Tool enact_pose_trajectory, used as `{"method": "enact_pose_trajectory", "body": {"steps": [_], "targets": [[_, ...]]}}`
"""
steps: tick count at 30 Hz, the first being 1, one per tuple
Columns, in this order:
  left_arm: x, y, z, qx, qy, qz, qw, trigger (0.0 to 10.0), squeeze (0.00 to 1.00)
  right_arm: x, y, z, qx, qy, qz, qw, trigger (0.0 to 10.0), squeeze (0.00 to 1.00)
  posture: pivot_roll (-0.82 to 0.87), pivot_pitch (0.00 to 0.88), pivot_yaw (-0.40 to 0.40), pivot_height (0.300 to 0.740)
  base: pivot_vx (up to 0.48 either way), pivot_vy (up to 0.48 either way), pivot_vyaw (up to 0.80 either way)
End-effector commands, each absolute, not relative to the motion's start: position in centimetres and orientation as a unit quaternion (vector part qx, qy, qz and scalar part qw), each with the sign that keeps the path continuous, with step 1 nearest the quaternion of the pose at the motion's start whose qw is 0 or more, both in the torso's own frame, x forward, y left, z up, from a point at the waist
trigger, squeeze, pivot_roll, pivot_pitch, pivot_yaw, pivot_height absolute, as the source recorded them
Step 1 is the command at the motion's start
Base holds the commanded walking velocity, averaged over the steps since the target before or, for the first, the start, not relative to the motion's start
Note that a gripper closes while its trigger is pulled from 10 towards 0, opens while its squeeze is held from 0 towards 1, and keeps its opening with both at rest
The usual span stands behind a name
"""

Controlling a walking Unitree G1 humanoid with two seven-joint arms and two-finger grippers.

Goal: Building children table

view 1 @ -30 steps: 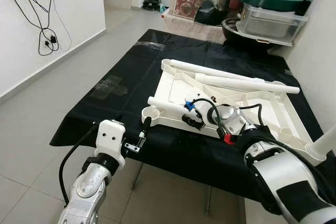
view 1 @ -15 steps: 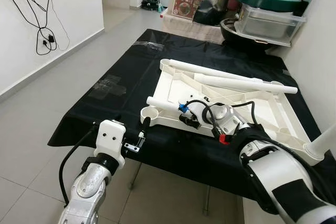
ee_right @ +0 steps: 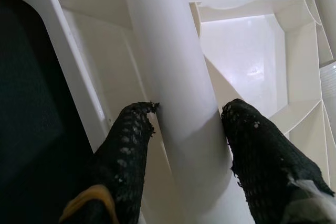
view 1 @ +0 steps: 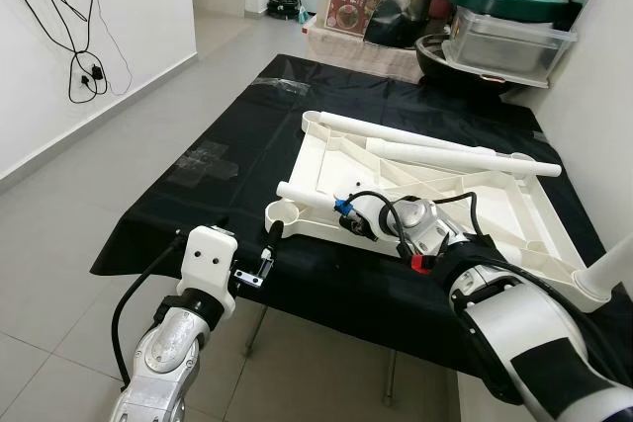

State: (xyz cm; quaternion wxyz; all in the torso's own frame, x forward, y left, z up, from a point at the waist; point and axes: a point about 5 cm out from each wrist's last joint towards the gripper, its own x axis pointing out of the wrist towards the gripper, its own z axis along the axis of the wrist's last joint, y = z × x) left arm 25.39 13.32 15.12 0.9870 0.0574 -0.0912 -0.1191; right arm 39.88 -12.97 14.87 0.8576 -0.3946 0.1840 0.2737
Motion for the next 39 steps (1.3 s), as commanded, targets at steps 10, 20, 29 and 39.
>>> {"method": "enact_pose_trajectory", "body": {"steps": [10,20,29,39], "targets": [[25.4,13.1,14.6,0.062,-0.076,-0.122,0.988,10.0,0.00,39.5,-12.1,13.7,-0.417,0.198,0.283,0.841,10.0,0.00,0.12,0.000,-0.176,0.740,0.000,0.000,0.00],[24.7,12.9,14.8,0.062,-0.078,-0.122,0.987,10.0,0.00,39.7,-11.9,14.2,-0.413,0.190,0.271,0.849,10.0,0.00,0.14,0.000,-0.187,0.740,0.000,0.000,0.00],[24.0,14.5,15.7,0.075,-0.077,-0.108,0.988,10.0,0.00,40.1,-12.0,15.2,-0.400,0.175,0.267,0.859,10.0,0.00,0.12,0.000,-0.192,0.740,0.000,0.000,0.00],[21.9,13.7,16.2,0.067,-0.057,-0.126,0.988,10.0,0.00,40.9,-13.4,17.2,-0.400,0.166,0.226,0.873,10.0,0.00,0.09,0.046,-0.179,0.740,0.000,0.000,0.00]]}}
